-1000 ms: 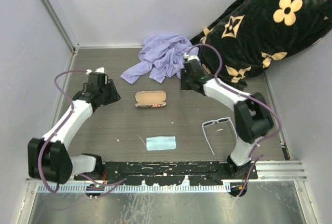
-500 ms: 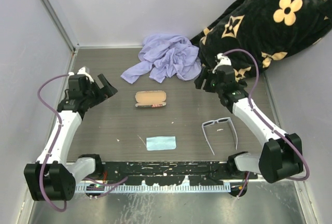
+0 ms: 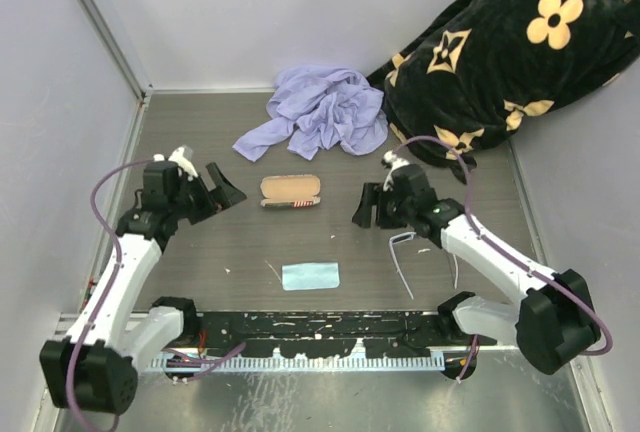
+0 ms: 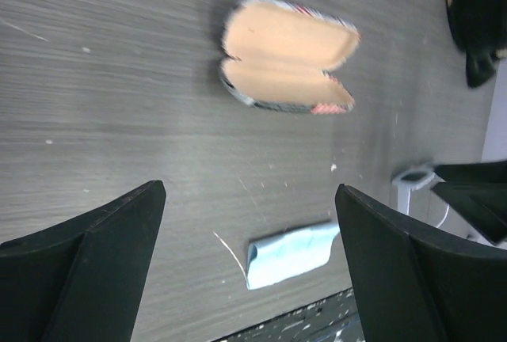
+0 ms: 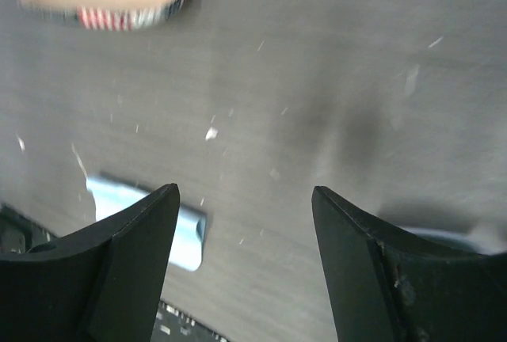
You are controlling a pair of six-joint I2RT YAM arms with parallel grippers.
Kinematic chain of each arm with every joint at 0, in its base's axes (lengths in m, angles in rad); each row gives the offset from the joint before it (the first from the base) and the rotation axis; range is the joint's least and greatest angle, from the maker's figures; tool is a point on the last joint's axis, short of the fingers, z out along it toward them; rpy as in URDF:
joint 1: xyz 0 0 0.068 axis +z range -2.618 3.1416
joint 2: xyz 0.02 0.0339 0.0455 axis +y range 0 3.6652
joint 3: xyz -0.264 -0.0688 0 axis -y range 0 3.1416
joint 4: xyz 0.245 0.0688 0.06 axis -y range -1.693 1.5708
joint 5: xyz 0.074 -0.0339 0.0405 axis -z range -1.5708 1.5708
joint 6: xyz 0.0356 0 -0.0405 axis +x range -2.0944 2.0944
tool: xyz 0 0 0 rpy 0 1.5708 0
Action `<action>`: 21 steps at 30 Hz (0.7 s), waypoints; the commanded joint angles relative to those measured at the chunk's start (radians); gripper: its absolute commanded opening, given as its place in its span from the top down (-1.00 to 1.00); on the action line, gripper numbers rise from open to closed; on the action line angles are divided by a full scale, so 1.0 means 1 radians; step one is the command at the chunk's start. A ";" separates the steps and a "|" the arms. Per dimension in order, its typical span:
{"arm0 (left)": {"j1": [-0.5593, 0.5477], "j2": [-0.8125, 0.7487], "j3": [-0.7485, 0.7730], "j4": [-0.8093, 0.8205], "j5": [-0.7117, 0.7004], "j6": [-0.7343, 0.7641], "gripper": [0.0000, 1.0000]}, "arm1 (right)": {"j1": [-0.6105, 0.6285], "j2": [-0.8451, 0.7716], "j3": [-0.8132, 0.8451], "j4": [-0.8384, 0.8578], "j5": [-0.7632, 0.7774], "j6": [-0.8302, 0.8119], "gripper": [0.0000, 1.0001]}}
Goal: Organize the sunglasses
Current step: Pick up the glasses cleaning cloth from the center of the board.
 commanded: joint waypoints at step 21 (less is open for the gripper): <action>-0.677 -0.019 -0.315 0.293 -0.318 -0.279 -0.26 | 0.398 0.029 -0.209 0.202 0.056 0.260 -0.21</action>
